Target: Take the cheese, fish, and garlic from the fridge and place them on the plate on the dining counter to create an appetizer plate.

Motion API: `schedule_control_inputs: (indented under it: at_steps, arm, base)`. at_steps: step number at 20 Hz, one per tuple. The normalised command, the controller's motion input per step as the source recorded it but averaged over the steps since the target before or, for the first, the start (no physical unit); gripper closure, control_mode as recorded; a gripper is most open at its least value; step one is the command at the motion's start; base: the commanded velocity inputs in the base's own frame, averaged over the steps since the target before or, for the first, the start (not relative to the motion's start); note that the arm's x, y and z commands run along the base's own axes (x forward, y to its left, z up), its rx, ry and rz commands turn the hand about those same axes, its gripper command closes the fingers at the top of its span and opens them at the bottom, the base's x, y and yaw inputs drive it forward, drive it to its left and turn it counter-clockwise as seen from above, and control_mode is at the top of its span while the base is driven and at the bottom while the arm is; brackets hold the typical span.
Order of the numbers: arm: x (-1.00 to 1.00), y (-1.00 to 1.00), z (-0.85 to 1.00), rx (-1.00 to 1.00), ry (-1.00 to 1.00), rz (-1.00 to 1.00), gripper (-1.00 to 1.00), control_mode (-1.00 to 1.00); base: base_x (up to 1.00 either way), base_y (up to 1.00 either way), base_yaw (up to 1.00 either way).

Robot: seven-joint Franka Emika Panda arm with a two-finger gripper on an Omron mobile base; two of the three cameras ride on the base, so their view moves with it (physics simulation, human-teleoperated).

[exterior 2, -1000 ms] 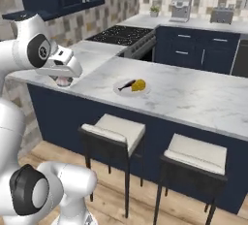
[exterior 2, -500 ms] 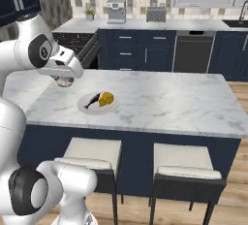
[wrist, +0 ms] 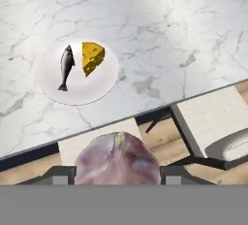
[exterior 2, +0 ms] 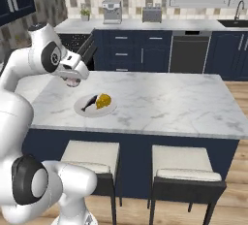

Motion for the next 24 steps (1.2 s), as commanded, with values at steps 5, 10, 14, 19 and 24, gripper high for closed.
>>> schedule_control_inputs:
  at_steps: [5,10,14,19,24]
  arm:
    - [0.25,0.0,-0.98,0.0,-0.23,0.1,1.0,-1.0]
    - [0.62,0.0,-0.75,0.0,-0.04,0.05,1.0,-1.0]
    - [0.71,0.0,-0.52,0.01,0.0,0.01,1.0,-1.0]
    - [0.71,0.14,-0.44,0.0,0.0,0.0,1.0,-1.0]
    - [0.63,0.35,-0.33,0.0,0.0,0.0,1.0,-1.0]
  base:
    - [0.0,0.0,0.0]
    - [0.0,0.0,0.0]
    - [0.0,0.0,0.0]
    - [0.0,0.0,0.0]
    - [0.0,0.0,0.0]
